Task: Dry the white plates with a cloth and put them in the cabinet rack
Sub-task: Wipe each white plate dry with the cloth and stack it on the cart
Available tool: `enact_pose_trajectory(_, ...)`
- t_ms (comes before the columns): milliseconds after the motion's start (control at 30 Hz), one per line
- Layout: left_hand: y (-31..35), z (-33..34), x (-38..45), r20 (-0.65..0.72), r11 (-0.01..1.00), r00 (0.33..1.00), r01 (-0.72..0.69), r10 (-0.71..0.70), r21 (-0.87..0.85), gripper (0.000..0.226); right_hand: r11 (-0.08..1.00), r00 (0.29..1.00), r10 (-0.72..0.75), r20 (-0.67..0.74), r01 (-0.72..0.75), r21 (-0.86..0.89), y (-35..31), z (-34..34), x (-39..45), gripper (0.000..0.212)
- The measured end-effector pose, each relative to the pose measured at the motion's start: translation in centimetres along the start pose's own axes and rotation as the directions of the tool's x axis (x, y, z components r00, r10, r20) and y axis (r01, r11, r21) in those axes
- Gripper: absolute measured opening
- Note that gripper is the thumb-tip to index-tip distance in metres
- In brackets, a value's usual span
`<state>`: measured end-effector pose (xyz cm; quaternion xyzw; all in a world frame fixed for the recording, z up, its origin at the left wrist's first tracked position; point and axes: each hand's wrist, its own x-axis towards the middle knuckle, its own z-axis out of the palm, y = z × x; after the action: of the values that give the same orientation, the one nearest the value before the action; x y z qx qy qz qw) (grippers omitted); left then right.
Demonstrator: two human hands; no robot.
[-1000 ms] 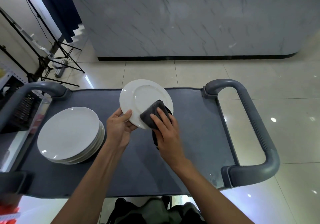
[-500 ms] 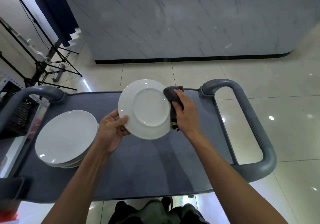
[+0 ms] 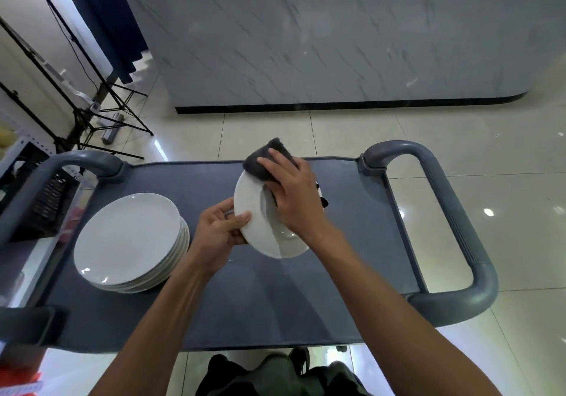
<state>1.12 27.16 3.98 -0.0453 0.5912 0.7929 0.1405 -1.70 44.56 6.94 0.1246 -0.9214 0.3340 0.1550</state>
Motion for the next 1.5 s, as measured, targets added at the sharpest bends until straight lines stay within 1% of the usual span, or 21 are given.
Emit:
enact_pose_trajectory(100, -0.3, -0.2, 0.1, 0.001, 1.000, 1.000, 0.001, -0.001, -0.008, 0.037, 0.994, 0.993, -0.113, 0.034, 0.113, 0.010, -1.1, 0.8, -0.9, 0.047)
enact_pose_trajectory(167, -0.5, -0.4, 0.0, -0.004, 1.000, 1.000, -0.005, 0.005, -0.024, 0.031, 0.988, 0.987, -0.154, 0.033, 0.154, 0.028, -1.2, 1.1, -1.8, 0.046)
enact_pose_trajectory(300, -1.0, -0.5, -0.1, -0.032, 0.999, 0.999, -0.014, 0.013, -0.048, 0.029, 0.979, 0.979, -0.200, 0.029, 0.198, 0.042, -1.0, 1.9, -3.6, 0.049)
enact_pose_trajectory(433, -1.4, -0.5, -0.1, -0.020, 0.999, 1.000, -0.004, 0.003, -0.037, 0.026, 0.981, 0.982, -0.191, 0.014, 0.191, 0.019, -0.8, 2.2, -3.9, 0.050)
enact_pose_trajectory(500, -1.3, -0.4, 0.1, -0.015, 1.000, 1.000, -0.008, 0.008, -0.013, 0.027, 0.987, 0.987, -0.159, 0.021, 0.158, 0.007, -0.6, 2.0, -3.2, 0.048)
enact_pose_trajectory(567, -1.2, -0.3, 0.2, -0.011, 1.000, 1.000, -0.014, 0.014, 0.008, 0.031, 0.995, 0.995, -0.096, 0.029, 0.096, -0.005, -0.4, 1.7, -2.2, 0.048)
enact_pose_trajectory(667, -0.9, -0.2, 0.1, -0.009, 0.999, 1.000, -0.029, 0.029, 0.028, 0.035, 1.000, 1.000, 0.020, -0.015, -0.019, 0.011, 0.2, 1.1, -0.3, 0.045)
enact_pose_trajectory(733, -0.7, -0.1, 0.0, -0.017, 0.999, 0.999, -0.038, 0.039, 0.022, 0.038, 0.995, 0.995, 0.094, -0.045, -0.093, 0.020, 1.0, 0.7, 0.7, 0.041)
enact_pose_trajectory(833, -0.4, -0.1, -0.1, -0.036, 0.999, 0.999, -0.036, 0.036, -0.013, 0.043, 0.983, 0.982, 0.181, -0.050, -0.179, 0.044, 2.7, 0.1, 1.4, 0.041)
enact_pose_trajectory(1000, 0.1, -0.3, -0.1, -0.071, 0.997, 0.997, -0.040, 0.036, -0.068, 0.036, 0.951, 0.955, 0.281, -0.090, -0.265, 0.162, 4.7, -0.7, 0.4, 0.040)
enact_pose_trajectory(1100, 0.3, -0.2, 0.2, -0.099, 0.992, 0.994, -0.049, 0.037, -0.118, 0.035, 0.949, 0.949, 0.288, -0.129, -0.266, 0.168, 4.9, -0.6, -1.3, 0.041)
enact_pose_trajectory(1167, 0.4, 0.1, 0.6, -0.122, 0.988, 0.992, -0.059, 0.041, -0.146, 0.033, 0.951, 0.950, 0.284, -0.129, -0.263, 0.161, 4.9, -0.2, -2.4, 0.044)
enact_pose_trajectory(1267, 0.6, 0.4, 1.1, -0.151, 0.983, 0.988, -0.067, 0.041, -0.171, 0.025, 0.967, 0.960, 0.242, -0.144, -0.226, 0.119, 4.7, 0.6, -3.8, 0.046)
enact_pose_trajectory(1400, 0.8, 0.8, 1.7, -0.172, 0.979, 0.985, -0.068, 0.035, -0.191, 0.026, 0.992, 0.969, 0.128, -0.212, -0.119, 0.051, 3.8, 1.6, -5.2, 0.044)
enact_pose_trajectory(1500, 0.9, 1.4, 2.1, -0.194, 0.979, 0.980, -0.078, 0.040, -0.188, 0.030, 0.999, 0.975, 0.033, -0.220, -0.033, 0.002, 2.8, 2.6, -6.0, 0.042)
